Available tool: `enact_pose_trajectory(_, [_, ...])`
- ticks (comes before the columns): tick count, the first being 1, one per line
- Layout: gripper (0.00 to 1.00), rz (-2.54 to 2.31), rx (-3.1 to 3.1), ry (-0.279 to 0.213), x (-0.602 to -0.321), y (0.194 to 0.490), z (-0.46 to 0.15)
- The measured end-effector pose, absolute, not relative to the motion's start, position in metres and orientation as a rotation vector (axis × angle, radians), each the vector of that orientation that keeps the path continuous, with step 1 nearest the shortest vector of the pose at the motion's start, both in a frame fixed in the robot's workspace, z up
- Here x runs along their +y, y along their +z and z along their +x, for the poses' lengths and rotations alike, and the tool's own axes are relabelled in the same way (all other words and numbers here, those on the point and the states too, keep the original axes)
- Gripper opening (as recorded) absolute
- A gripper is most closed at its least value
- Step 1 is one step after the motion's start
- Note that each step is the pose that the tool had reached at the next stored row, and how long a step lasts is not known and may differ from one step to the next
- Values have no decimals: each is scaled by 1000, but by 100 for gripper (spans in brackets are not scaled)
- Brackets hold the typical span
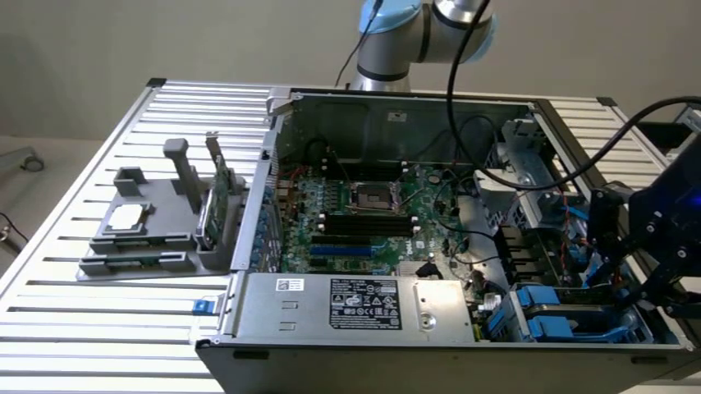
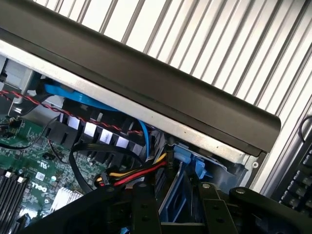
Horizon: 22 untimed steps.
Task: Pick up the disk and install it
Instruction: 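Insert the first disk wire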
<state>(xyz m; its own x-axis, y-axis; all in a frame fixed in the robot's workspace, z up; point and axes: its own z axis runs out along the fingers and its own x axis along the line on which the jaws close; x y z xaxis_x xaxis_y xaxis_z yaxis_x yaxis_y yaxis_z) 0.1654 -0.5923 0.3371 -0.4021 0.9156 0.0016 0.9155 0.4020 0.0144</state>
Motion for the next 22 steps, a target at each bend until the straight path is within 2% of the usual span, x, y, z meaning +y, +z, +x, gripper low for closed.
enact_pose_trajectory(4, [37, 1726, 2622, 31, -594, 337, 166])
enact_pose_trajectory(5, [35, 1728, 2622, 32, -594, 337, 166])
enact_pose_trajectory(6, [28, 1730, 2622, 33, -594, 337, 166])
enact_pose_trajectory(11, [25, 1738, 2618, 36, -595, 337, 166])
enact_pose_trajectory(12, [19, 1740, 2616, 36, -595, 337, 166])
enact_pose_trajectory(13, [17, 1743, 2615, 37, -595, 337, 166])
enact_pose_trajectory(22, [17, 1787, 2586, 40, -595, 339, 159])
